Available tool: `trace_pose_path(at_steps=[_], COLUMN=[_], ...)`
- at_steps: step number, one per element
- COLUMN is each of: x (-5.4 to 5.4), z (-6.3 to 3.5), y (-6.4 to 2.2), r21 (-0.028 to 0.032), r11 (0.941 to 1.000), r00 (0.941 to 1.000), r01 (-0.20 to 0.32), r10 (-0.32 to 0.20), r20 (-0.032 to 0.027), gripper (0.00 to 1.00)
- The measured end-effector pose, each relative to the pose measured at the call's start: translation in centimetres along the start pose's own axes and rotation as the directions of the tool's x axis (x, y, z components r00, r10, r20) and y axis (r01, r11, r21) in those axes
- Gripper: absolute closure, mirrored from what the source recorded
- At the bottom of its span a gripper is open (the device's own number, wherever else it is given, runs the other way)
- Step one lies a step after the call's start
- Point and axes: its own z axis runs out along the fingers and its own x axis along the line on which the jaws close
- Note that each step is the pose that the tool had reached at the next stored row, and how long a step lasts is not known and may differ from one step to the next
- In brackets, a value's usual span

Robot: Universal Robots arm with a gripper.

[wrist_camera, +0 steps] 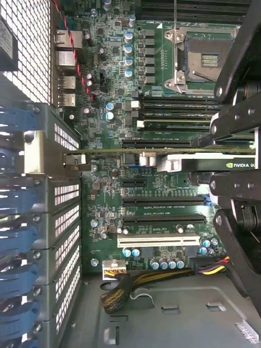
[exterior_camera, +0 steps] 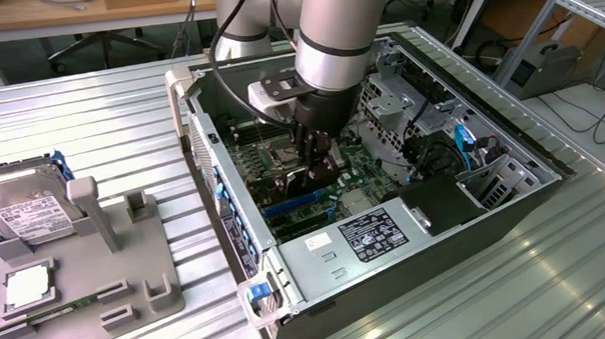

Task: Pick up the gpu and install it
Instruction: 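Insert the gpu into the slot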

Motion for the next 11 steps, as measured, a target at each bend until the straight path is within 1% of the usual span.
trace_pose_path(at_steps=[3,11], x=[0.01,0.0], z=[0.34,0.5], y=[0.18,0.33], r21=[0.0,0.0], r11=[1.0,1.0], r00=[1.0,1.0], r01=[0.0,0.0], r10=[0.0,0.0], r20=[-0.0002,-0.0001], gripper=[0.73,0.73])
